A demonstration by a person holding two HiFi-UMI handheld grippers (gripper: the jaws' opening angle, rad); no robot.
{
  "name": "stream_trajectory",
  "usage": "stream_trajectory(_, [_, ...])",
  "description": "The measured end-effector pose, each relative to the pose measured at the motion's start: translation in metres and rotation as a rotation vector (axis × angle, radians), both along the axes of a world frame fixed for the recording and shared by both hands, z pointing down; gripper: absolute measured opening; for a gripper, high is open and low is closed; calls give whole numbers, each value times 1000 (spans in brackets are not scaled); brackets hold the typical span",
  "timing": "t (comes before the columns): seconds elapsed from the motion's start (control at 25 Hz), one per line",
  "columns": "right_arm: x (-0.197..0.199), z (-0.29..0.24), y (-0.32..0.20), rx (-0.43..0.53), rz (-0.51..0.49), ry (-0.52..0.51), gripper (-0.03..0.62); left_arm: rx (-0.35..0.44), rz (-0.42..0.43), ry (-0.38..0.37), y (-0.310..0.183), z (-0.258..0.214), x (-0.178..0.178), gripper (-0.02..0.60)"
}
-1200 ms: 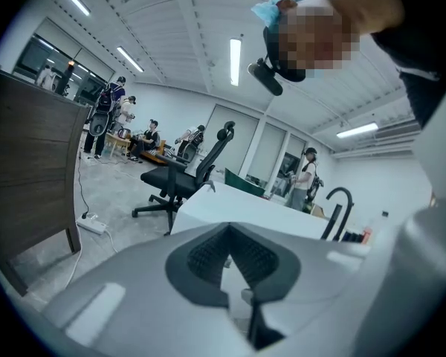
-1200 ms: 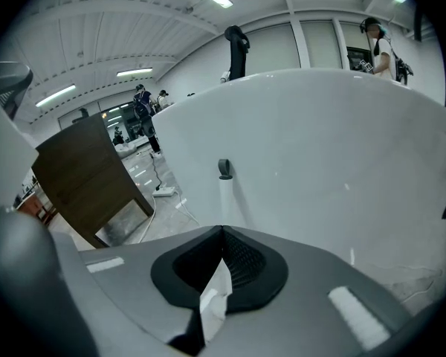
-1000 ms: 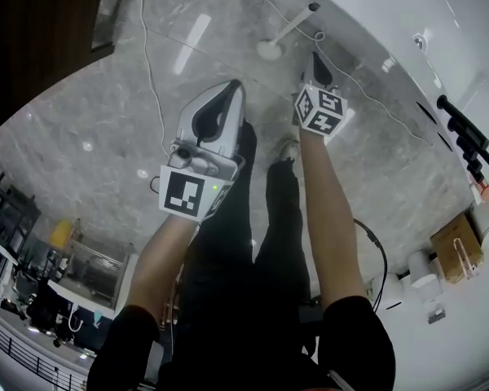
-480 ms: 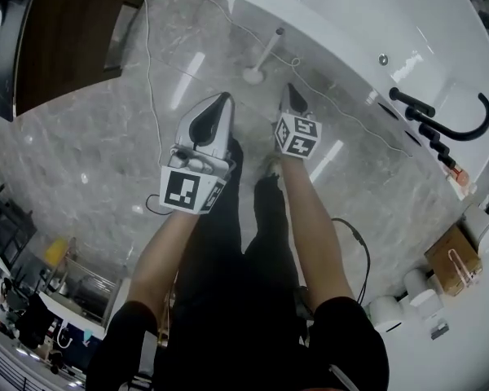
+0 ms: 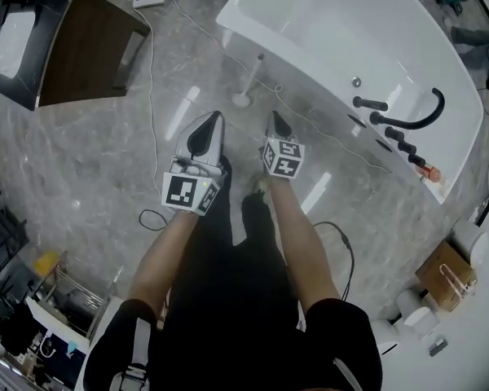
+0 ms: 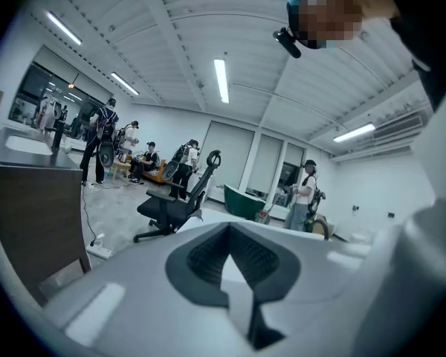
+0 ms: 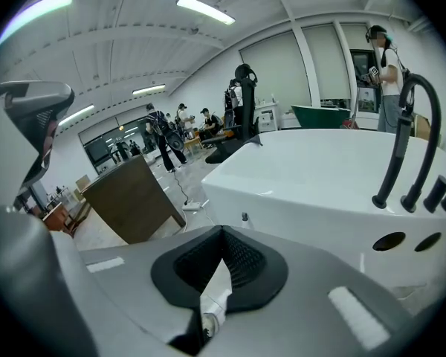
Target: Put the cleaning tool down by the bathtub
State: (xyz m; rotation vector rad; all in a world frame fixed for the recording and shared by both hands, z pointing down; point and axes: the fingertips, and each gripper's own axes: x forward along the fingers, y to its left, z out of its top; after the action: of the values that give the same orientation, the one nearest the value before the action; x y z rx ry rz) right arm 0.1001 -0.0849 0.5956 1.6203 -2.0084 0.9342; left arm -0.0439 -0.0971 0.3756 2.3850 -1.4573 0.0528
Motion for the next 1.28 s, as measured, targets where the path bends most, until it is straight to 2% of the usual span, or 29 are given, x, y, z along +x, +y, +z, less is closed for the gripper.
stream_trajectory(0.4, [10, -105, 35, 96, -57, -10, 0, 33, -13, -20, 44, -62, 18, 6])
stream_trajectory(0.72, [13, -187, 80, 200, -107, -26, 0, 62, -19, 0, 98, -104, 35, 6])
stream_trajectory(1.28, [52, -321, 165, 449, -104, -56, 0, 125, 3, -20, 193, -158, 73, 6])
